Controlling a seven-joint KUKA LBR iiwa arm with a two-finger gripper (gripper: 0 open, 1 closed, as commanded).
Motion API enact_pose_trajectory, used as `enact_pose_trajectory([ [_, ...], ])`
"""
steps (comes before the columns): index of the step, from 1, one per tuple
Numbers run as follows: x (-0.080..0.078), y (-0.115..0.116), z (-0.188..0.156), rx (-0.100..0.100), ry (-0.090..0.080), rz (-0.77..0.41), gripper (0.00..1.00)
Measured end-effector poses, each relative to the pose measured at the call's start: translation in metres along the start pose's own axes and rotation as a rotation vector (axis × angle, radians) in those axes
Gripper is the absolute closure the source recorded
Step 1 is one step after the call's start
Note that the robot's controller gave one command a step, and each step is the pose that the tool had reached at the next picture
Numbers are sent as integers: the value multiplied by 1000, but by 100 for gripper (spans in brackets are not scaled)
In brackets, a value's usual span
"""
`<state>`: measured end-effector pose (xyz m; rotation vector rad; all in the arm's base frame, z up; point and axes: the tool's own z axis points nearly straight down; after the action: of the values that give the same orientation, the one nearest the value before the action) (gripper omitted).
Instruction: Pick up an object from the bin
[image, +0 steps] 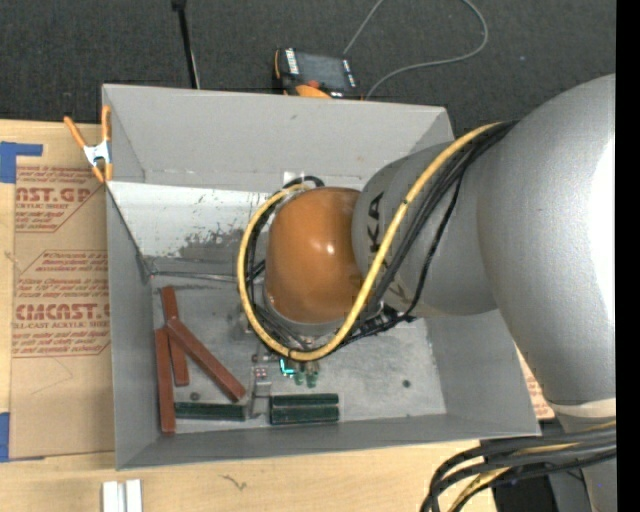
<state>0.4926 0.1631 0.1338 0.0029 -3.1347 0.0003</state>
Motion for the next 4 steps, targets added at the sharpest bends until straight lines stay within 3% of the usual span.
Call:
enact_pose_trajectory([
  [1, 11, 13, 0, 0, -6, -115, 0],
  [2, 7, 50, 62, -4, -23, -81, 0],
  [3, 0, 16, 61, -1, -22, -443, 0],
  [4, -57, -17, 63, 0, -10, -252, 0],
])
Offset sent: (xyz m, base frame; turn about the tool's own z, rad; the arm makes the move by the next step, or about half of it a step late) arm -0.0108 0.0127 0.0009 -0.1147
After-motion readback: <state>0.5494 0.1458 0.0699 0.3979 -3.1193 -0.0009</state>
